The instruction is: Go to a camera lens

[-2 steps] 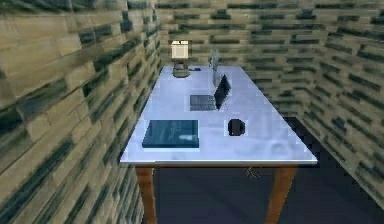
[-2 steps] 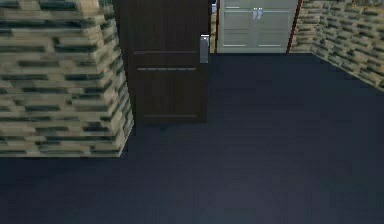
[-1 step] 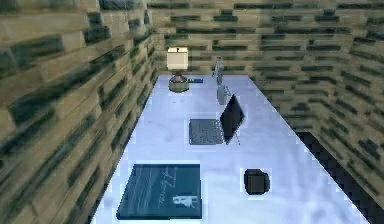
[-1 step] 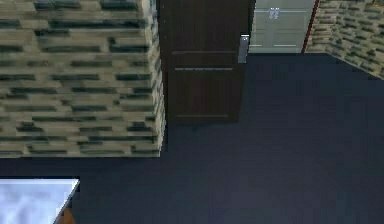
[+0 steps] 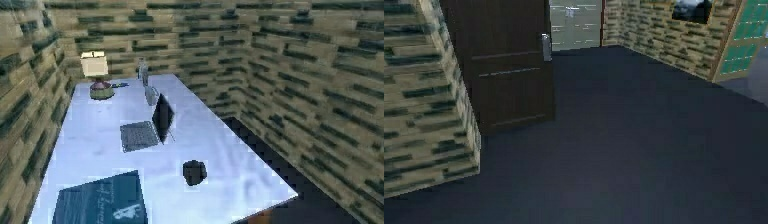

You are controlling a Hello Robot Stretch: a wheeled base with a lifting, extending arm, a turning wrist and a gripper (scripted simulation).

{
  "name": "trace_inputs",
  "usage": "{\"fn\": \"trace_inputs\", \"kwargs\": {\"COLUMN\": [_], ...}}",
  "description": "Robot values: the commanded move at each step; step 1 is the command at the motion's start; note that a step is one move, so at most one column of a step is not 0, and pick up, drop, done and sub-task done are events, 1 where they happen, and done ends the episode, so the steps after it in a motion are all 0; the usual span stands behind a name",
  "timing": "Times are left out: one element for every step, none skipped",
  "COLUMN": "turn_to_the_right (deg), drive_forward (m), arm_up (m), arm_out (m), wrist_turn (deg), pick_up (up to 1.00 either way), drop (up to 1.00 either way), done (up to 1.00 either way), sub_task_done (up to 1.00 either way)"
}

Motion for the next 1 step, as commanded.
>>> {"fn": "trace_inputs", "kwargs": {"turn_to_the_right": [0.0], "drive_forward": [0.00], "arm_up": [0.00], "arm_out": [0.00], "wrist_turn": [0.0], "pick_up": [0.00], "drop": [0.00], "done": [1.00], "sub_task_done": [0.00]}}
